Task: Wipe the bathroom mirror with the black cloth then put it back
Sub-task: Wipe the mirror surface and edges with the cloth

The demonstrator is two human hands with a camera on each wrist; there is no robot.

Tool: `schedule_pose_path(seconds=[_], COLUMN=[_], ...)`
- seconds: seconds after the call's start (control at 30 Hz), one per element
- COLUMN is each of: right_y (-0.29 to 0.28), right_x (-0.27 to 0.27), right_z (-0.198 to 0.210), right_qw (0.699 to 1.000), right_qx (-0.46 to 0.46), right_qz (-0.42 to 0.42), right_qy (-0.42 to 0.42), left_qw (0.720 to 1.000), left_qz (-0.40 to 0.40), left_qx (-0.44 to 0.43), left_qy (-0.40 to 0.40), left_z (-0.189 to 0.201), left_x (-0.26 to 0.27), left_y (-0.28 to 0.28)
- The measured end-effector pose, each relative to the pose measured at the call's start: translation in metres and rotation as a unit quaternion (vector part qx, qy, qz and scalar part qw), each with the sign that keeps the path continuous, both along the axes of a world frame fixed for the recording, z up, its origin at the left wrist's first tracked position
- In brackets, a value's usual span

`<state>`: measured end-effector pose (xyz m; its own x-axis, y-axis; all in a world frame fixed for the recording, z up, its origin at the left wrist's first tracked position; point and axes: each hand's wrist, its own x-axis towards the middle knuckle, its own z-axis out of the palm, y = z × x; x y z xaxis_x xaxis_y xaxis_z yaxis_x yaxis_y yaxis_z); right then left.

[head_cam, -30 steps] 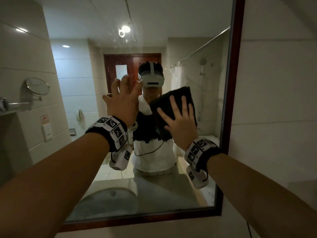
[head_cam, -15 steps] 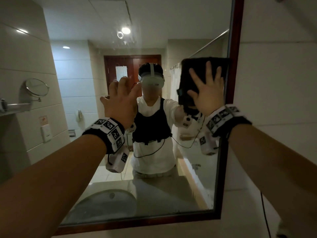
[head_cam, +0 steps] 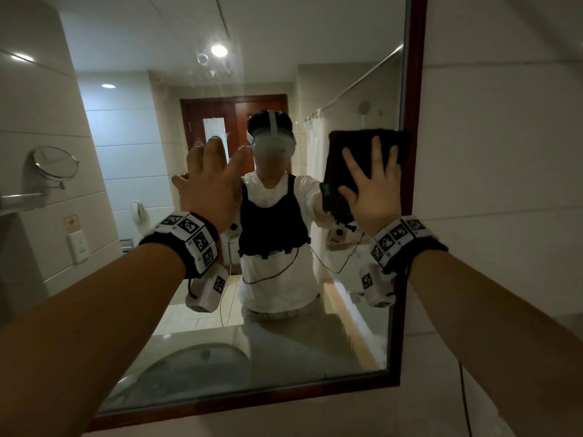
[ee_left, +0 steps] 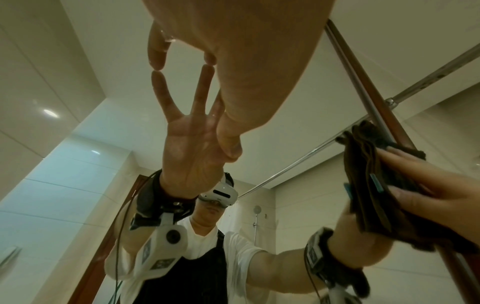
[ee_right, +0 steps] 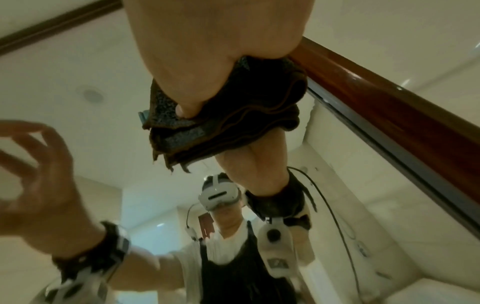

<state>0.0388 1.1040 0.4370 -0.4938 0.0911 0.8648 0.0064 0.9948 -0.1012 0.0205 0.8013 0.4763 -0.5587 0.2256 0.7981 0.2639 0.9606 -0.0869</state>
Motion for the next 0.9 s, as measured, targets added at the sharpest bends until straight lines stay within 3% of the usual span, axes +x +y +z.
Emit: schedule_pose_path(seconds=[0.13, 0.3, 0.4, 0.57, 0.67, 0.8, 0.9], right_y=[-0.001, -0.006, -0.006, -0.009, -0.011, -0.026, -0.034], right_x=[0.002, 0.010, 0.010, 0.007, 0.001, -0.003, 0.000], right_z=[-0.050, -0.122, -0.132, -0.101, -0.048, 0.033, 0.041], right_qw=[0.999, 1.000, 0.999, 0.999, 1.000, 1.000, 1.000], right_qx=[0.011, 0.010, 0.002, 0.007, 0.011, -0.020, -0.016], right_qz=[-0.007, -0.008, -0.013, -0.012, -0.005, -0.001, -0.010], right_qy=[0.030, -0.020, -0.033, -0.030, 0.010, -0.018, -0.013], left_qw=[1.000, 1.000, 1.000, 1.000, 1.000, 1.000, 1.000], left_qz=[0.000, -0.003, 0.000, 0.002, 0.005, 0.008, 0.009], left_qx=[0.001, -0.006, -0.004, -0.005, -0.007, -0.010, -0.009], left_qy=[-0.010, -0.007, -0.006, -0.001, 0.003, 0.003, 0.000], left_z=[-0.001, 0.001, 0.002, 0.000, 0.000, 0.000, 0.000], left_x=[0.002, 0.003, 0.002, 0.000, -0.001, -0.001, 0.000], left_y=[0.001, 0.000, -0.001, 0.000, 0.001, 0.000, -0.001])
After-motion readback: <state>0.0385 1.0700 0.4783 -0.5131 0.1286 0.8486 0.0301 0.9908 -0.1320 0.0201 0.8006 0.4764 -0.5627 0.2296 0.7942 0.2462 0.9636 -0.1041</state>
